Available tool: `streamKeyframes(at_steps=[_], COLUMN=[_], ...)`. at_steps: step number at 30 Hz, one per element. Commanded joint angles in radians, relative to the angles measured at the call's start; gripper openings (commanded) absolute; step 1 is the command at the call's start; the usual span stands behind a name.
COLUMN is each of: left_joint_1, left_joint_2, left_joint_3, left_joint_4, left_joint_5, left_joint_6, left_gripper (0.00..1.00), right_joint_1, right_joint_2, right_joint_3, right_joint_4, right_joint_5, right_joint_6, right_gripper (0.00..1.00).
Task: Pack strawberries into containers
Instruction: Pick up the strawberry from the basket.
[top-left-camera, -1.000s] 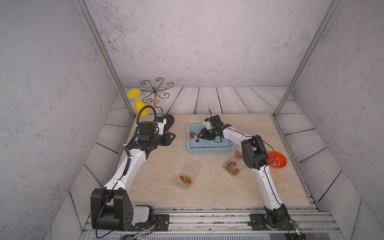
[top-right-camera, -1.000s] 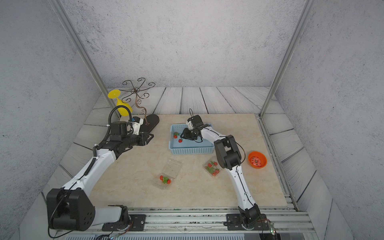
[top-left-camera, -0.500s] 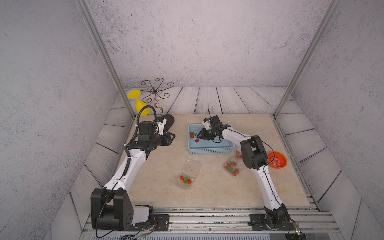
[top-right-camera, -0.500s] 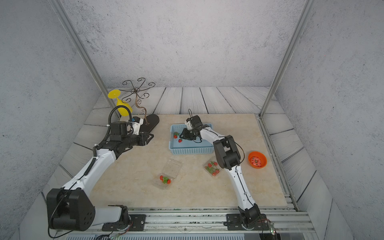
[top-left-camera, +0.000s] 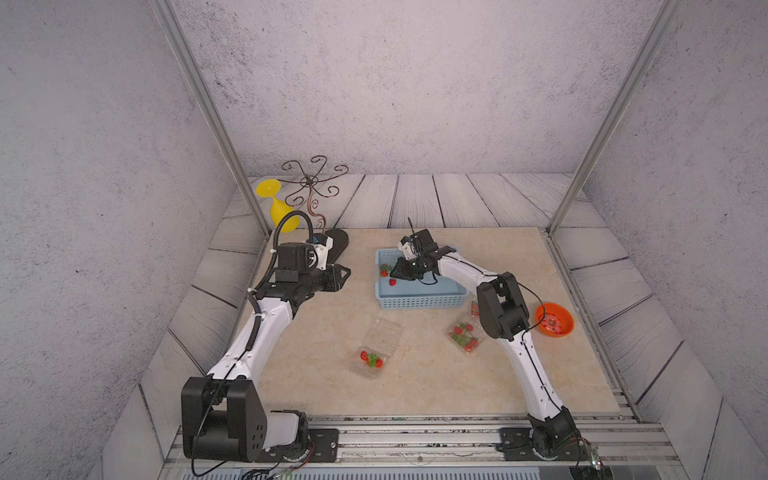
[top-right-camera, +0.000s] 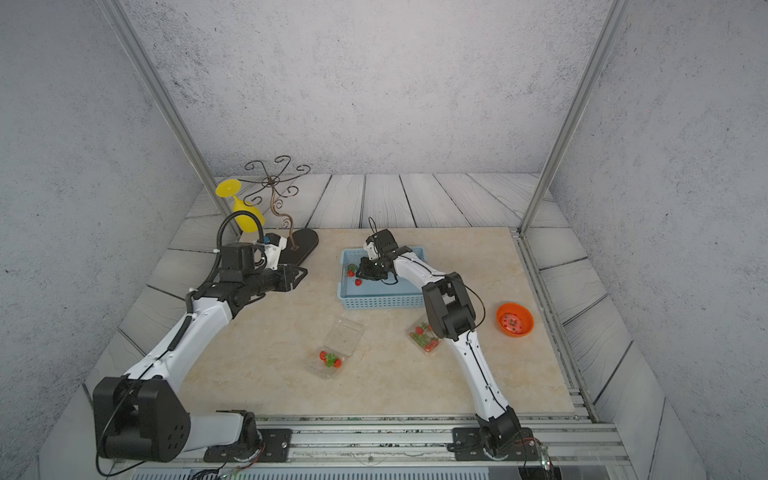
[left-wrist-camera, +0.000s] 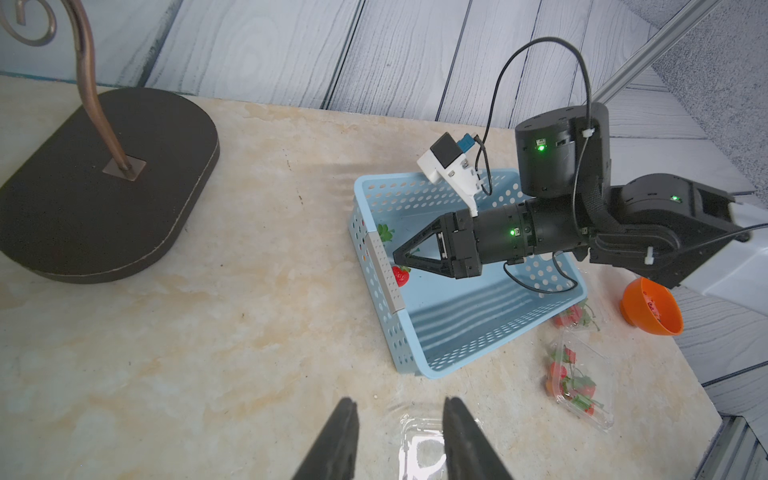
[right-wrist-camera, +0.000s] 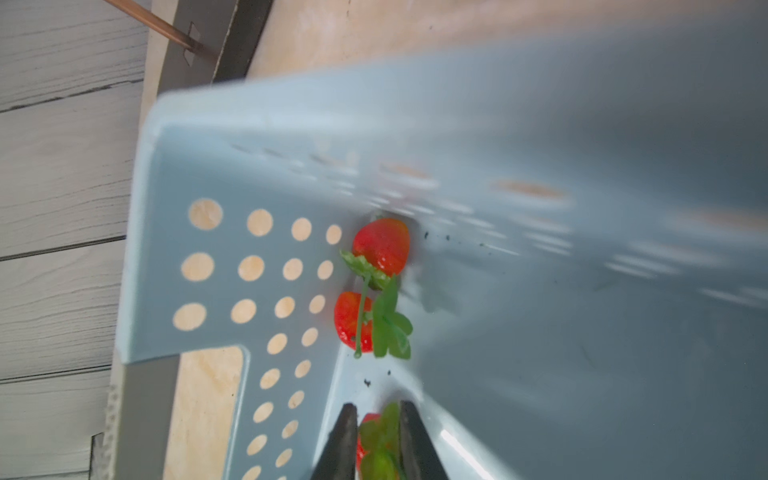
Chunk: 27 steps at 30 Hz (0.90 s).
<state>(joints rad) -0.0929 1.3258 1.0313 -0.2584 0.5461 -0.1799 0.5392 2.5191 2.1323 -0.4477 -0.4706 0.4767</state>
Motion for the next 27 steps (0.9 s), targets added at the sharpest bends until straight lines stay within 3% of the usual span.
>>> streamKeyframes(at_steps=[1,13,22,27], left_joint_1=[-0.003,-0.003,-0.003,-0.003], left_joint_2=[-0.004,-0.005,-0.008,-0.01], left_joint_3=[0.021,0.02,0.021,0.02], left_joint_4=[-0.002,-0.004,-0.002,-0.002], left_joint_5=[0.006,0.002,0.005,0.007], left_joint_6=[0.017,0.019,0.017,0.017], left_gripper=[0.38,0.38,0.38,0.38], right_joint_1=[0.02,0.059,0.043,0.033], right_joint_2=[0.063,0.123,0.022,-0.096], right_joint_3=[0.058,0.197,0.107,0.019], right_joint_4=[-0.163,-0.313,-0.287,-0.24], right_joint_5=[0.106,0.241,0.301,0.296], right_joint_6=[-0.098,-0.152,-0.138,-0.15], right_gripper=[0.19,0.11,0.01,0.0])
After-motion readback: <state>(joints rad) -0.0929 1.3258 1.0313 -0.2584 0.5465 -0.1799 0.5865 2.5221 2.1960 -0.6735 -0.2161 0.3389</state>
